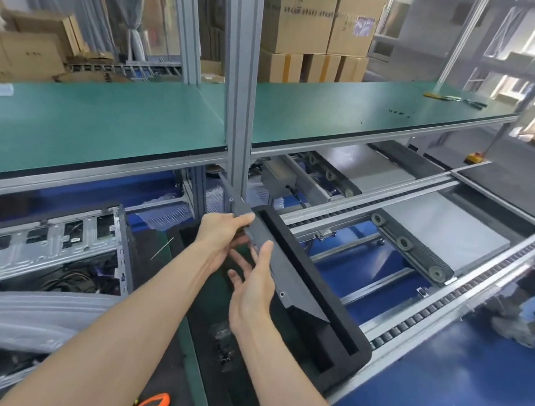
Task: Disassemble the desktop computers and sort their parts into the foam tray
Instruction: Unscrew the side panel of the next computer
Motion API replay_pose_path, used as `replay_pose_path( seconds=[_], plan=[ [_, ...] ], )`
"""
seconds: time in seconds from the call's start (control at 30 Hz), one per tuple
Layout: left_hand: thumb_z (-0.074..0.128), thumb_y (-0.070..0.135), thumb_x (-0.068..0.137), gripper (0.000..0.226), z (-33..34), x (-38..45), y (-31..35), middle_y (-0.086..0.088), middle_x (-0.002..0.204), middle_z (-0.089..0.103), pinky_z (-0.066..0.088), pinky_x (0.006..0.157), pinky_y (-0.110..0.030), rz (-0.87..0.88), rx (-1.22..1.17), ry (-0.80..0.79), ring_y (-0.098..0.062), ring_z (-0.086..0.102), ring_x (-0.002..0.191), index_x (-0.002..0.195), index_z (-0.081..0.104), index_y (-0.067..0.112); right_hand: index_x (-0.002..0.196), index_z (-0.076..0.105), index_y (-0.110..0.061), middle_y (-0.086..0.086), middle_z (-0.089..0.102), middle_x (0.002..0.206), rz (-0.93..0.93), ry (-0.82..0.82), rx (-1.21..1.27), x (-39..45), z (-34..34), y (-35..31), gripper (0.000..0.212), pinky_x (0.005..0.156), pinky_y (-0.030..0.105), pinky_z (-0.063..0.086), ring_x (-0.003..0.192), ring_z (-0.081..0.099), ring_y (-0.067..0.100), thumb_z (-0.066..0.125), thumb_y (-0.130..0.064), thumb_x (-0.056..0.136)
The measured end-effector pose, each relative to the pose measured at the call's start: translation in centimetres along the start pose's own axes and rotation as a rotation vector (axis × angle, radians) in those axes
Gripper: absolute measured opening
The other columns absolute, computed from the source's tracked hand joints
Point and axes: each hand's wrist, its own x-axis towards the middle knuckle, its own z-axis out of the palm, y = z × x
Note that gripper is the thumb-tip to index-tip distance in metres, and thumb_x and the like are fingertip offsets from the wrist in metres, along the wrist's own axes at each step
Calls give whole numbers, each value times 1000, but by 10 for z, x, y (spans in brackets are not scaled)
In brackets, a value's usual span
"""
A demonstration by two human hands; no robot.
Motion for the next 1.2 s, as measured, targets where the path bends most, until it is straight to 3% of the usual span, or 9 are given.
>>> replay_pose_path(
  seconds=[0.13, 0.23, 0.43, 0.57, 0.67, 0.73, 0.8, 1.0, 1.2],
  plan=[
    [76, -1, 83, 30, 21, 6, 10, -22, 88, 64, 57, 59, -25, 36, 55, -40, -27, 66, 76, 102, 65, -21, 107, 69, -35, -16, 77, 95, -113, 60, -171, 14, -4, -15, 45, 89, 34, 49, 74, 66, 0, 43, -70, 95],
    [77, -4, 80, 11, 37, 10, 16, -15, 73, 62, 54, 52, -23, 66, 84, -35, -17, 65, 58, 78, 68, -10, 101, 71, -38, -23, 75, 95, -172, 85, -225, 22, -8, -26, 42, 92, 39, 49, 69, 66, -7, 42, -68, 96],
    [78, -7, 78, 48, 58, 23, 14, -1, 45, 54, 52, 47, -23, 66, 144, -32, -14, 60, 46, 38, 61, 13, 102, 73, -38, -28, 72, 98, -220, 103, -267, 34, -15, -40, 40, 91, 40, 48, 70, 64, -10, 41, -63, 99],
    [75, -7, 81, 39, 70, 31, 1, 2, 47, 54, 55, 53, -22, 35, 170, -88, -14, 63, 50, 49, 61, 7, 109, 75, -30, -20, 75, 95, -171, 132, -221, 48, -24, -50, 46, 84, 35, 51, 71, 67, -4, 43, -61, 100],
    [70, -16, 82, 17, 77, 32, -16, -4, 63, 69, 57, 61, -23, -25, 134, -119, -18, 69, 62, 75, 66, 0, 110, 74, -18, -8, 77, 105, -109, 168, -151, 62, -36, -59, 46, 74, 31, 50, 96, 68, 8, 44, -53, 103],
    [68, -20, 80, 28, 81, 30, -27, -18, 89, 74, 60, 73, -28, -63, 101, -143, -23, 72, 76, 105, 68, -8, 110, 74, -16, -5, 76, 109, -103, 184, -103, 67, -49, -61, 46, 74, 33, 48, 105, 67, 14, 42, -50, 104],
    [67, -20, 80, 37, 84, 28, -37, -23, 100, 73, 61, 82, -30, -104, 53, -191, -25, 73, 83, 116, 65, -11, 109, 75, -17, -10, 77, 102, -111, 199, -100, 70, -60, -62, 51, 76, 35, 47, 105, 67, 15, 39, -53, 104],
    [66, -12, 87, 27, 69, 24, -36, -19, 101, 73, 59, 87, -31, -87, 42, -141, -27, 72, 94, 114, 68, -8, 111, 76, -13, -1, 77, 108, -34, 108, -93, 73, -58, -54, 61, 78, 38, 47, 107, 68, 19, 36, -59, 103],
    [70, -3, 88, 24, 0, 9, -5, -15, 105, 75, 59, 88, -29, -1, 102, -73, -26, 72, 101, 113, 71, -1, 110, 75, -11, 1, 76, 109, 21, -18, -156, 62, -21, -28, 45, 80, 36, 48, 108, 67, 20, 44, -43, 104]
  ],
)
